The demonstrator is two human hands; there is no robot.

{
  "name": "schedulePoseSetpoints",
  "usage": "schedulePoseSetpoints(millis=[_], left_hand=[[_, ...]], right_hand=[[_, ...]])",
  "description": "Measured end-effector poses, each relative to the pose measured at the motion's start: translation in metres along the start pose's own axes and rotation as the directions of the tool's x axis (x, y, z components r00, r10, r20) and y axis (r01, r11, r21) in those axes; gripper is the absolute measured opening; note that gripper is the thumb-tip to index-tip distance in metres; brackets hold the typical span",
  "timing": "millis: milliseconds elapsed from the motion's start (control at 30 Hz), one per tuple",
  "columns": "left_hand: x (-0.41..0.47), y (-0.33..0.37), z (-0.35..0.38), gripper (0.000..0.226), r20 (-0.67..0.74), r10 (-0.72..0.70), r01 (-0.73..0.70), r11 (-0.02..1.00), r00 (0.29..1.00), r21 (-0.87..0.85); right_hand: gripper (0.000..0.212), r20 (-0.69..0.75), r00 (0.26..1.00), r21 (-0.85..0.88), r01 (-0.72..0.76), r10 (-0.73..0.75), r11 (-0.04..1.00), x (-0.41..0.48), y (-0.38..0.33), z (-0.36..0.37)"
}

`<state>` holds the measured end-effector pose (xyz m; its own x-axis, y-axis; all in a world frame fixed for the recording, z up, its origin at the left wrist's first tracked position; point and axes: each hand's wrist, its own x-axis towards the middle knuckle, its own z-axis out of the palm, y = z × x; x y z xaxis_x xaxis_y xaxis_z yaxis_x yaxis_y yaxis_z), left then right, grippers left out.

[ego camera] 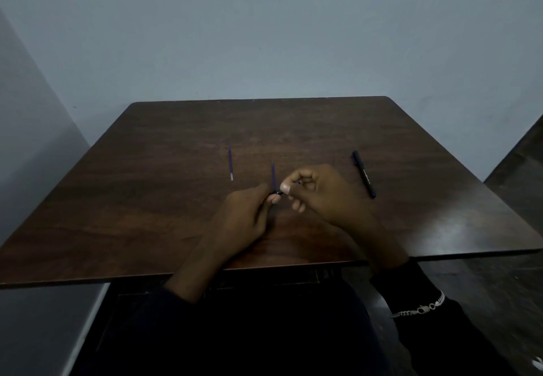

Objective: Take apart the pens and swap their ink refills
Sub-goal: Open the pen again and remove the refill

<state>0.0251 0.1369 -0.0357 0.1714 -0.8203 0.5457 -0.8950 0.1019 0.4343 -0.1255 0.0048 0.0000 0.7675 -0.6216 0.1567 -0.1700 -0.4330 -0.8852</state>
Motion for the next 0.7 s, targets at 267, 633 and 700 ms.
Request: schedulePoseSetpoints(millis=[267, 633, 700], left_hand=[[0.001, -0.001, 0.001, 0.017, -0.013, 0.004, -0.004, 1.0, 1.0, 0.005], [0.0, -0.001, 0.001, 0.018, -0.008, 0.006, -0.006, 1.0, 1.0, 0.01], [0.0, -0.001, 0.001, 0.018, -0.005, 0.004, -0.004, 1.0, 1.0, 0.001]], right_hand=[[0.024, 0.056, 0.998, 0.175, -0.049, 0.039, 0.983, -0.003, -0.005, -0.003], [0.035, 0.15, 0.982, 0.005, 0.115, -0.115, 0.993, -0.004, -0.002, -0.014], [0.04, 0.14, 0.987, 0.084, 0.072, -0.083, 0.994, -0.004, -0.001, -0.014]])
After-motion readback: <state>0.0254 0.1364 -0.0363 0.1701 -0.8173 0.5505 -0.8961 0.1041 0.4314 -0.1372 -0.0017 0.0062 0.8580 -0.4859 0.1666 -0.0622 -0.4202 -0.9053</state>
